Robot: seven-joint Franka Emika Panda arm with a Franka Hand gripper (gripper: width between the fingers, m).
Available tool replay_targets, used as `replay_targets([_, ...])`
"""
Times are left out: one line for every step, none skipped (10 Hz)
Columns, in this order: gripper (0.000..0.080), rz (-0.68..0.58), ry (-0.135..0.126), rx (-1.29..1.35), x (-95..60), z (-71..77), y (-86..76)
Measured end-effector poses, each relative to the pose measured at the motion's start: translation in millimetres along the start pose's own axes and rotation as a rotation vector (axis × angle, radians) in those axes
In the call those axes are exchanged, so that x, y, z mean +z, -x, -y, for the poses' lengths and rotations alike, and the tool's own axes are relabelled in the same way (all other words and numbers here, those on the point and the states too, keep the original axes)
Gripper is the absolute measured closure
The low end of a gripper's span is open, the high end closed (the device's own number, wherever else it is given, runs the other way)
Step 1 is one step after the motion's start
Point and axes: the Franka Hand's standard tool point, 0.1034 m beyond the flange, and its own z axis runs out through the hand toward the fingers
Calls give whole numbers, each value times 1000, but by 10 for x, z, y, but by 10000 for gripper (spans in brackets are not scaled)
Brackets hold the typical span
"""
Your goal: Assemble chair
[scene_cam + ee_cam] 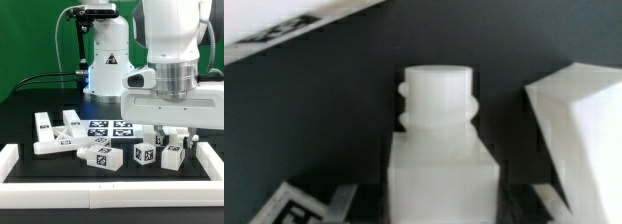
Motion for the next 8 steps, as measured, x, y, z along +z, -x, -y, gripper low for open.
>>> replay_targets([522,3,-2,-50,-220,12,13])
replay_targets([522,0,-4,-120,-421,-37,59])
replay_targets([522,-2,-2,-187,-586,-153,160])
replay_targets([522,-7,2,-268,-647,-246,216])
replay_targets([521,-14,1,-331,-658,-299,216])
replay_targets([520,-11,1,-312,-641,-281,220])
replay_targets([520,-10,2,-315,-636,-280,224])
replay_targets([520,-10,2,-314,-634,-283,225])
